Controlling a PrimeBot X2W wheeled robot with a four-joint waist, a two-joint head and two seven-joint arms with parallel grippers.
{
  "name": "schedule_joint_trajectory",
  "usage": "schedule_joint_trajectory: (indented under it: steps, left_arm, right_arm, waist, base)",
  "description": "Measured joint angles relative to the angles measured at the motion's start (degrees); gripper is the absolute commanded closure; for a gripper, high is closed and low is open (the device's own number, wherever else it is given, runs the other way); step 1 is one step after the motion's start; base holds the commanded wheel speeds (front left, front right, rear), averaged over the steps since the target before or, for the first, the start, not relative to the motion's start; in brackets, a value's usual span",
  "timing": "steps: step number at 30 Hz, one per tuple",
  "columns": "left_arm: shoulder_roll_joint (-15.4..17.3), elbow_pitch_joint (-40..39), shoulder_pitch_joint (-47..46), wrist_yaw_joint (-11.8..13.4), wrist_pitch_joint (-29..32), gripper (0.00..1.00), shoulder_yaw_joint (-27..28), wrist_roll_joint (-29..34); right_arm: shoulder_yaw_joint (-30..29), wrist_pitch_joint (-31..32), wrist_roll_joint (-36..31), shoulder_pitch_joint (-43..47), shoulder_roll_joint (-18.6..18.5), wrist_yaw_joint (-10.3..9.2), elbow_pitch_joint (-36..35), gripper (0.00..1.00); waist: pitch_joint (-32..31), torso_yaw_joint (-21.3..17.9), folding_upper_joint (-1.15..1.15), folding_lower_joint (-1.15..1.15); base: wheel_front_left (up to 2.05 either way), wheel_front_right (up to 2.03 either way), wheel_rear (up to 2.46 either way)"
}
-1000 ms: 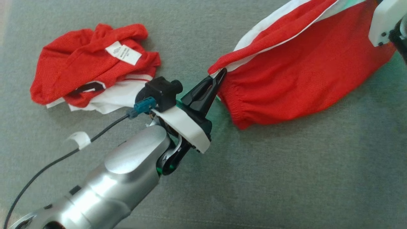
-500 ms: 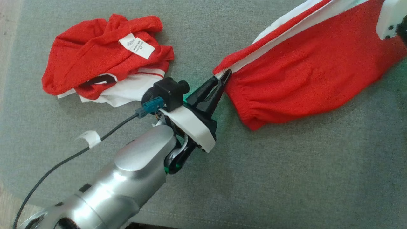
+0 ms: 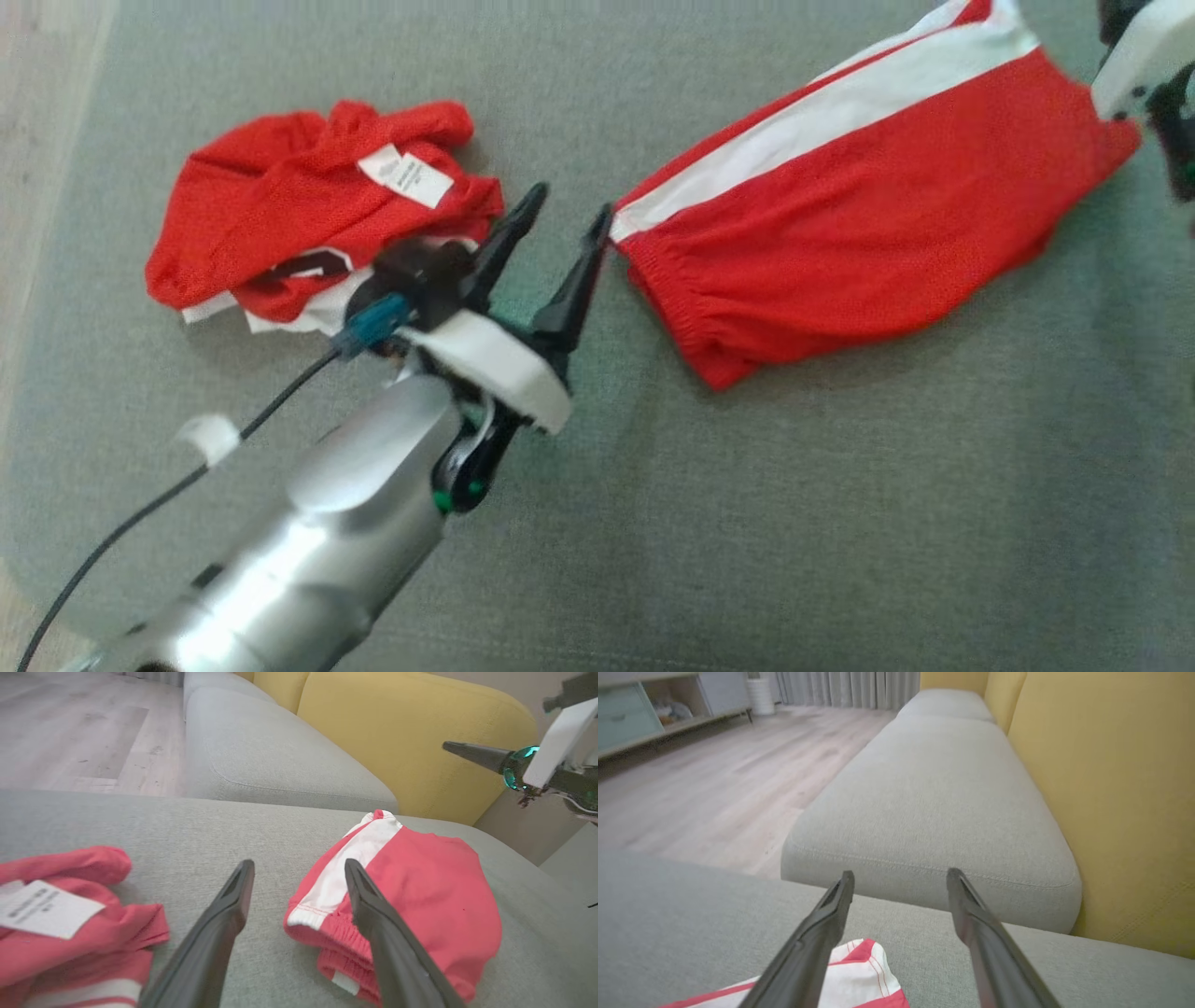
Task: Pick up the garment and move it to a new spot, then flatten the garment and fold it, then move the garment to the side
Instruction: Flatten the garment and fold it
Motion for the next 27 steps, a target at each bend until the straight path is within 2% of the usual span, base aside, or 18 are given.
schedule_joint_trajectory:
  steps: [4, 9, 13, 16, 20, 22, 27]
  left_arm:
    - [3.16, -0.86, 3.08, 2.12, -0.48, 0.0, 0.73, 2.72]
    - [6.03, -6.68, 7.16, 7.09, -0.51, 0.0, 8.88, 8.37]
    - [7.44, -14.54, 12.65, 11.1, -0.77, 0.0, 17.28, 17.17]
    - [8.03, -18.44, 18.86, 13.19, -0.91, 0.0, 21.73, 22.65]
    - [7.05, -21.31, 27.59, 13.34, -0.91, 0.0, 27.29, 25.16]
    - [5.69, -22.29, 30.82, 12.2, -0.91, 0.0, 29.8, 25.64]
    - [2.41, -23.1, 35.94, 9.77, -0.91, 0.0, 34.44, 27.47]
  right_arm:
    - [-0.54, -4.61, 1.32, 4.36, 1.78, 0.0, -0.32, 0.0]
    - [-2.33, -7.37, 2.23, 9.11, 2.99, 0.0, -3.74, 0.0]
    - [-9.27, -7.53, 1.45, 14.21, 5.15, 0.0, -14.39, 0.0]
    - [-15.37, -7.54, -3.34, 21.24, 7.57, 0.0, -22.65, 0.0]
    - [-23.4, -7.54, -10.93, 34.83, 13.62, 0.0, -31.95, 0.0]
    - [-25.43, -7.54, -14.15, 41.4, 16.63, 0.0, -35.95, 0.0]
    - [-26.81, -7.53, -18.4, 53.52, 19.19, 0.0, -41.79, 0.0]
  waist:
    - [-3.41, -1.27, 0.0, 0.0]
    - [-7.15, -3.68, 0.0, -0.01]
    - [-9.5, -6.2, 0.0, -0.01]
    - [-11.0, -8.11, 0.0, -0.01]
    - [-12.55, -10.48, 0.0, 0.0]
    - [-13.27, -11.21, 0.0, 0.0]
    - [-14.17, -11.84, 0.0, -0.01]
  base:
    - [0.0, 0.0, 0.0]
    - [0.0, 0.0, 0.0]
    - [0.0, 0.0, 0.0]
    - [0.0, 0.0, 0.0]
    - [0.0, 0.0, 0.0]
    - [0.0, 0.0, 0.0]
    - [0.0, 0.0, 0.0]
